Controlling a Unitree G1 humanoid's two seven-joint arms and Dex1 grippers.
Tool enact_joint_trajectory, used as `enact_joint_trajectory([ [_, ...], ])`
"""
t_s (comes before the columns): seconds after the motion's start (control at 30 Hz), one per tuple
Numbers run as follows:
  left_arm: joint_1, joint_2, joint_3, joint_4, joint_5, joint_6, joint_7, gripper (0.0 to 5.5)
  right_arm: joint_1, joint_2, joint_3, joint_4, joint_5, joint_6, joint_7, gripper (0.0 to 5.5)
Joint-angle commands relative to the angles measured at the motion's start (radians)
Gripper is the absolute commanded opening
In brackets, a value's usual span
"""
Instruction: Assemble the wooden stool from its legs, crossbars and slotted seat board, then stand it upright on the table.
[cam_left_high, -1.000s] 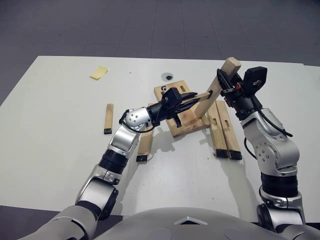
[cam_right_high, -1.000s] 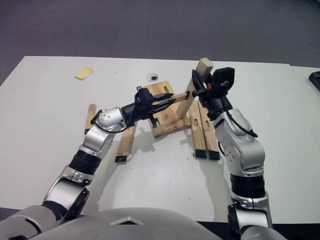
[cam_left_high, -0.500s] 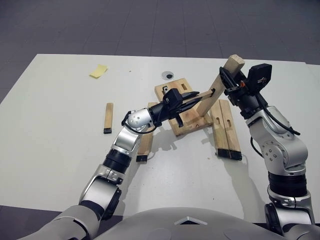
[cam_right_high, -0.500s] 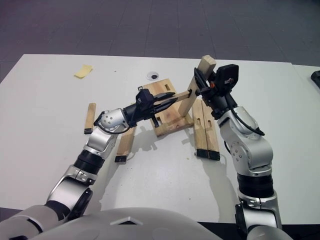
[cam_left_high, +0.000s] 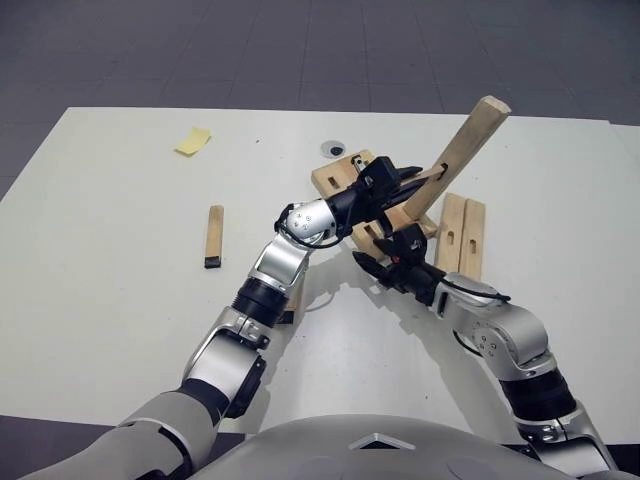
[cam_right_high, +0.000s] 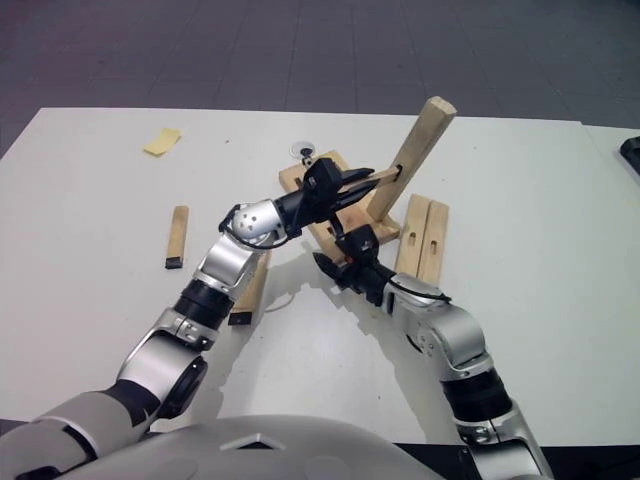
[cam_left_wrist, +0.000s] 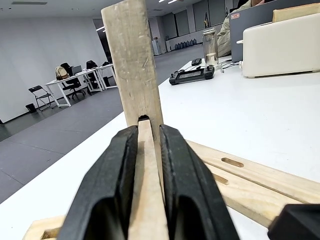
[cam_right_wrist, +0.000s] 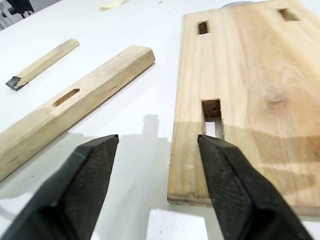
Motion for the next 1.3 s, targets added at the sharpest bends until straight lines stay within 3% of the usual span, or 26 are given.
enact_joint_trajectory([
  [0.03, -0.031, -0.023, -0.002, 0.003, 0.019, 0.000, 0.011, 0.58, -0.001, 0.015, -0.069, -0.042, 0.033, -0.018, 0.057, 3.66],
  [0.2, -0.034, -0.023, 0.007, 0.013, 0.029, -0.002, 0.023, 0.58, 0.026, -0.084, -0.191, -0.152, 0.130, -0.005, 0.220, 4.44],
  [0.37, -0.033, -0.019, 0.009, 0.021, 0.039, -0.003, 0.032, 0.58, -0.026, -0.135, -0.464, -0.243, 0.544, 0.028, 0.353, 5.20],
  [0.47, -0.031, -0.017, 0.007, 0.023, 0.041, -0.002, 0.034, 0.57, -0.201, -0.095, -0.624, -0.126, 0.753, -0.030, 0.200, 5.40],
  [0.6, -0.023, -0.016, -0.001, 0.024, 0.042, 0.001, 0.032, 0.57, -0.425, -0.072, -0.719, 0.029, 0.793, -0.137, -0.020, 5.40],
  [0.67, -0.015, -0.014, -0.003, 0.020, 0.041, 0.005, 0.031, 0.57, -0.491, -0.072, -0.712, 0.109, 0.688, -0.178, -0.114, 5.40],
  [0.8, -0.009, -0.014, -0.005, 0.022, 0.044, 0.008, 0.033, 0.57, -0.589, -0.090, -0.656, 0.487, 0.331, -0.265, -0.398, 5.40],
  [0.9, -0.011, -0.016, -0.004, 0.024, 0.044, 0.011, 0.036, 0.57, -0.550, -0.089, -0.457, 0.539, 0.097, -0.287, -0.327, 5.40],
  [0.97, -0.012, -0.017, 0.000, 0.027, 0.040, 0.017, 0.036, 0.57, -0.524, -0.045, -0.413, 0.519, 0.050, -0.287, -0.309, 5.40],
  [1.3, -0.002, -0.025, 0.015, 0.034, 0.021, 0.056, 0.038, 0.57, -0.483, 0.041, -0.441, 0.482, -0.035, -0.289, -0.270, 5.40],
])
